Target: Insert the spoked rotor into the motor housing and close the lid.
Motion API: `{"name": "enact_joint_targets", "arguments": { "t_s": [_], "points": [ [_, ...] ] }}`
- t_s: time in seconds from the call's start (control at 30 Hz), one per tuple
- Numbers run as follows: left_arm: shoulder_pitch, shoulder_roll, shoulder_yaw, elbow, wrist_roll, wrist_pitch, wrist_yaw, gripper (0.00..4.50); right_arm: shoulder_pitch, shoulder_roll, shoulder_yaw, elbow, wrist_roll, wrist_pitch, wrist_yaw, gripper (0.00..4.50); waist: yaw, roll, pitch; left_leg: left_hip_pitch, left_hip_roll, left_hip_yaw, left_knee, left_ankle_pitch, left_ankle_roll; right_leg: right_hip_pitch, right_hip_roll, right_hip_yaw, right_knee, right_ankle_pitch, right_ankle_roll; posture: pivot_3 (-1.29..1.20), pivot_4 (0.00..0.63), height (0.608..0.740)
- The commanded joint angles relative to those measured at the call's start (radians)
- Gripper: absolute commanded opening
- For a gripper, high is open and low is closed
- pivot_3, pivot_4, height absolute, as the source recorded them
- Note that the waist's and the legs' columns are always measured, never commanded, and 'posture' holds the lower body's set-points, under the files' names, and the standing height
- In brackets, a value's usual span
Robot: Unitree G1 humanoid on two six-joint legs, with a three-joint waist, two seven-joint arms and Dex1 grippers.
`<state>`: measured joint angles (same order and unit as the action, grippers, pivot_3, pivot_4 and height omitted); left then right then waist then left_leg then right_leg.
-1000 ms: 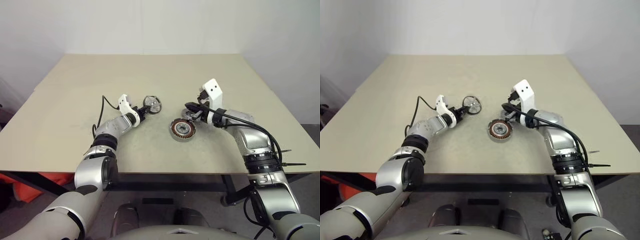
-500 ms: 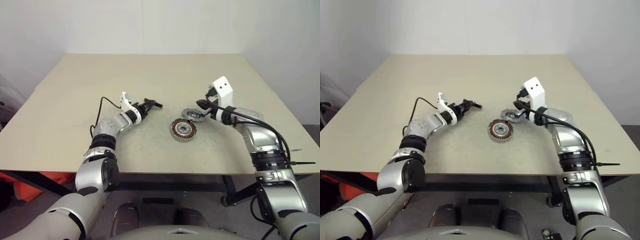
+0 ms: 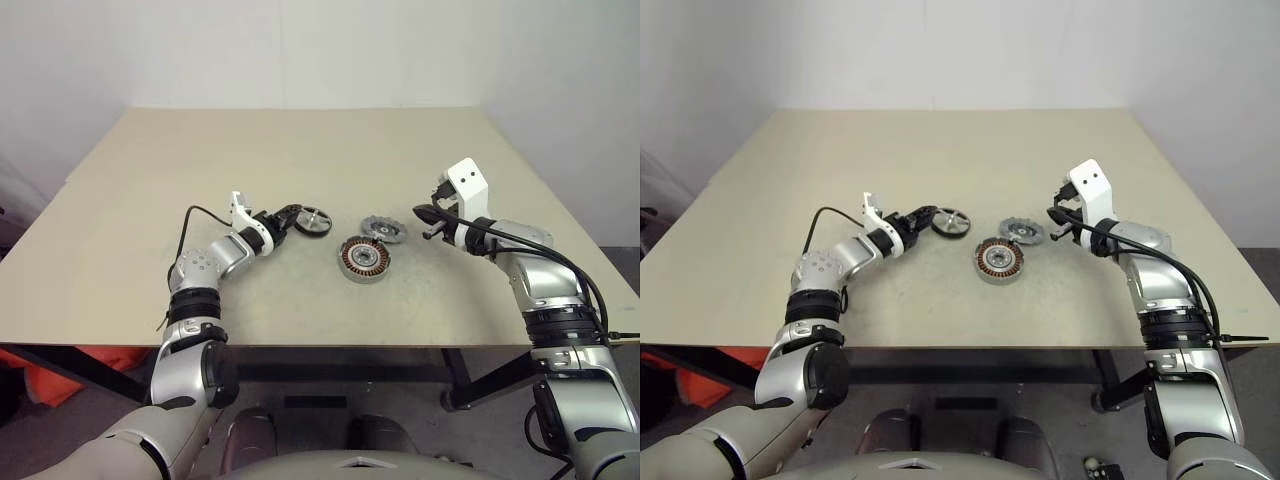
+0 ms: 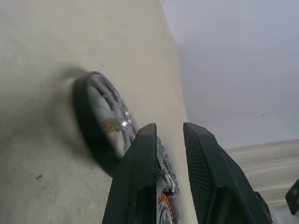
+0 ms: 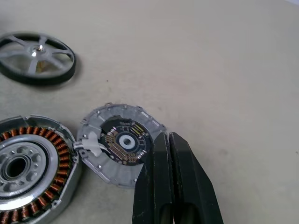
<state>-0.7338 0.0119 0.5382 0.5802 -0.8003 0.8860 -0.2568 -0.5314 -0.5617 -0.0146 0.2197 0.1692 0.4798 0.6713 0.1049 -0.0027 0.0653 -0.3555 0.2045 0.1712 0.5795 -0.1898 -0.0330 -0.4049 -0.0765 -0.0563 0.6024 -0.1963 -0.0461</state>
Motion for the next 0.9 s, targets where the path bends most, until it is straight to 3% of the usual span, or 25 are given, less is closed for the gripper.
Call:
{"name": "enact_joint_targets", "arguments": {
  "t_s": [0.03,0.3,0.4,0.5,0.9],
  "points": [
    [-0.009,-0.007,-0.001,-0.011,-0.003,-0.052,0.013,0.95,-0.026,0.008,-0.01,-0.049,0.019,-0.006,0.01,0.0,0.0,0.0,0.0,0.0,0.0,0.0,0.0,0.0,0.0,0.0,0.0,0.0,0.0,0.0,0.0,0.0,0.0,0.74],
    [0.011,-0.011,0.001,0.002,0.0,-0.075,0.051,0.95,-0.016,0.025,-0.001,-0.06,0.012,-0.001,0.007,0.0,0.0,0.0,0.0,-0.001,0.0,0.0,0.0,-0.001,0.001,0.0,0.0,0.0,-0.001,0.0,0.0,0.0,0.0,0.74],
    [0.029,-0.004,-0.02,-0.011,0.012,-0.066,0.043,1.55,-0.018,0.025,0.0,-0.058,0.011,-0.001,0.006,0.0,0.0,0.0,0.0,-0.001,0.0,0.0,0.0,-0.001,0.001,0.0,0.0,0.0,-0.001,0.0,0.0,0.0,0.0,0.74],
    [0.03,-0.004,-0.019,0.002,0.024,-0.076,0.078,2.53,-0.017,0.024,0.0,-0.061,0.011,0.0,0.007,0.0,0.0,0.0,0.0,-0.001,0.0,0.0,0.0,-0.001,0.001,0.0,0.0,0.0,-0.001,0.0,0.0,0.0,0.0,0.74],
    [0.026,-0.011,0.04,0.029,-0.032,-0.099,0.093,2.53,-0.022,0.025,0.004,-0.058,0.008,0.003,0.007,0.0,0.0,0.0,0.0,-0.001,0.0,0.0,0.0,-0.001,0.001,0.0,0.0,0.0,-0.001,0.0,0.0,0.0,0.0,0.74]
  ]
}}
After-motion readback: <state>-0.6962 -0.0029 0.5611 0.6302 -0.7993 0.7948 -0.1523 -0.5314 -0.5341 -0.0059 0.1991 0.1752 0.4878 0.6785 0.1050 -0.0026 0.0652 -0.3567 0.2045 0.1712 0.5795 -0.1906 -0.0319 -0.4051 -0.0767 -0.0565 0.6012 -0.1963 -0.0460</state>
